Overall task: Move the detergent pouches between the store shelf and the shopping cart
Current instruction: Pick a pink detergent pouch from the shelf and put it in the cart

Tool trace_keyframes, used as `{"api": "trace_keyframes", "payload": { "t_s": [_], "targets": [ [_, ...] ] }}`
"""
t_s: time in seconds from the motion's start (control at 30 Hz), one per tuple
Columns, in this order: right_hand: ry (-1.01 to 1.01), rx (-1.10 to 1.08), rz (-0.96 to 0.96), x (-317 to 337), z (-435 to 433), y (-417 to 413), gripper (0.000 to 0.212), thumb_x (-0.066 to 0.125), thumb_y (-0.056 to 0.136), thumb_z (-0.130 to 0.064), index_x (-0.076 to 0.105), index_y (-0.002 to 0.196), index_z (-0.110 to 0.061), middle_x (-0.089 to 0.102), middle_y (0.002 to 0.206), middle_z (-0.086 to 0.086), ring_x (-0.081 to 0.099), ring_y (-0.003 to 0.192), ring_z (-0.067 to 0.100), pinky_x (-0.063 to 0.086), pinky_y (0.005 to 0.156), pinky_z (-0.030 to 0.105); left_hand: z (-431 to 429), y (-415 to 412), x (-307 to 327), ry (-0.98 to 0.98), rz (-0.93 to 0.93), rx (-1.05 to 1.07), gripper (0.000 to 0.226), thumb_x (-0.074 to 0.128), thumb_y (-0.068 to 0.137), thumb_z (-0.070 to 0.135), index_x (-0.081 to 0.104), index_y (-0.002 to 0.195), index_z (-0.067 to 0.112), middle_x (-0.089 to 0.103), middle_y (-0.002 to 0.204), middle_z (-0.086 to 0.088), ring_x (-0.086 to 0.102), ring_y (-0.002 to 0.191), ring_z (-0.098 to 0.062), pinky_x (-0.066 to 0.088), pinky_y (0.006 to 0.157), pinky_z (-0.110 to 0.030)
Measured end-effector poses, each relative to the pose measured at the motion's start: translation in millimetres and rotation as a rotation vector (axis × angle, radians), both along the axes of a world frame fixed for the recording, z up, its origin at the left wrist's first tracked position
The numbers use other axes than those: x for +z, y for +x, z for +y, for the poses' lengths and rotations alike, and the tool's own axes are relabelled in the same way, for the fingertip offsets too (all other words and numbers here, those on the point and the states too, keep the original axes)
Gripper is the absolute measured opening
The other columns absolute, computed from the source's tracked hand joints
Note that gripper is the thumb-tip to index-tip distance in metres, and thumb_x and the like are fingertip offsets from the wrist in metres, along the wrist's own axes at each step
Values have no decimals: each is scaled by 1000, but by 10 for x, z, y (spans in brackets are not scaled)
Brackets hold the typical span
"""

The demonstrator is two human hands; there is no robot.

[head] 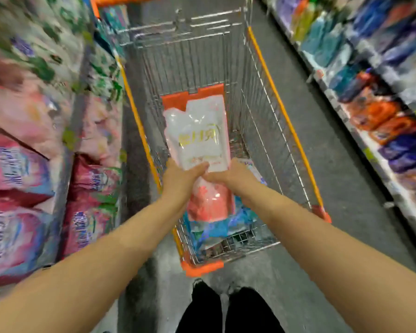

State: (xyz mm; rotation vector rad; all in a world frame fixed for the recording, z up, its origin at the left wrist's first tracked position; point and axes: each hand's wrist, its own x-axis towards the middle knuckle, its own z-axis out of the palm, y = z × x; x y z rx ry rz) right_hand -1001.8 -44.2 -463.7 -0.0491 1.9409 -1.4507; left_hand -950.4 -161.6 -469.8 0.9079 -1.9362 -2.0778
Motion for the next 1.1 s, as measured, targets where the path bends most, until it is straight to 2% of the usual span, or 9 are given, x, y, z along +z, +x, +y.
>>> {"api": "trace_keyframes", "payload": {
  "t_s": [0.17, 0.27, 0.37, 0.53, 0.67, 0.73, 0.83, 0.97, 1.1],
  "targets": [
    [113, -143, -229, -879, 46, -214, 34, 68, 79, -2, 63, 112, 2, 66, 111, 22, 63, 90, 27, 52, 84, 37, 92, -259, -847, 181, -226, 22, 40, 65, 78, -10, 57, 116, -2, 65, 101, -15, 63, 76, -21, 56, 61, -26],
    [167, -186, -361, -1340, 23, -342, 32, 64, 81, 1, 61, 112, 7, 66, 103, 23, 62, 80, 28, 55, 79, 38, 114, -377, -1316, 313, -368, 106, 46, 67, 75, -11, 55, 118, -3, 63, 109, -20, 63, 92, -31, 54, 80, -45],
    [215, -215, -419, -1605, 32, -451, 29, 61, 82, -1, 61, 111, 5, 65, 93, 18, 61, 70, 24, 53, 60, 25, 136, -522, -1698, 316, -507, 149, 72, 83, 54, 11, 54, 119, 2, 64, 113, -20, 64, 97, -35, 52, 85, -54],
    [324, -164, -435, -2003, 33, -789, 44, 64, 79, -16, 56, 120, -1, 66, 109, 18, 65, 96, 32, 54, 84, 37, 219, -840, -2025, 267, -601, 117, 61, 80, 67, 7, 53, 120, -1, 63, 111, -17, 63, 94, -30, 53, 82, -43],
    [363, -91, -410, -2116, -42, -947, 41, 62, 83, -16, 53, 121, -4, 64, 107, 13, 63, 95, 29, 53, 82, 35, 188, -957, -2183, 145, -742, 131, 44, 74, 77, 11, 56, 117, 3, 63, 112, -11, 62, 97, -25, 52, 85, -41],
    [413, -33, -377, -2133, -86, -987, 43, 60, 83, -18, 52, 124, -7, 63, 111, 12, 62, 99, 29, 52, 84, 35, 177, -987, -2182, 114, -779, 134, 50, 73, 75, 19, 56, 118, 1, 62, 115, -14, 62, 102, -29, 52, 89, -43],
    [482, 106, -338, -2085, -133, -1051, 42, 55, 87, -19, 48, 127, -11, 60, 116, 11, 59, 99, 27, 47, 75, 27, 154, -998, -2179, 49, -873, 142, 59, 71, 69, 27, 56, 119, -1, 63, 116, -16, 63, 102, -32, 53, 86, -45],
    [518, 180, -263, -2050, -151, -1116, 43, 52, 88, -17, 46, 130, -9, 58, 124, 14, 55, 112, 31, 45, 92, 33, 62, -997, -2116, 25, -863, 176, 64, 73, 57, 29, 57, 112, 1, 64, 108, -14, 64, 93, -30, 55, 78, -42],
    [554, 176, -172, -2003, -208, -1101, 41, 55, 83, -20, 53, 122, -7, 58, 121, 14, 56, 108, 32, 47, 88, 33, -23, -989, -1986, -110, -800, 170, 45, 68, 81, 24, 47, 117, 8, 46, 102, -2, 48, 90, -19, 37, 73, -28]
  ]
}}
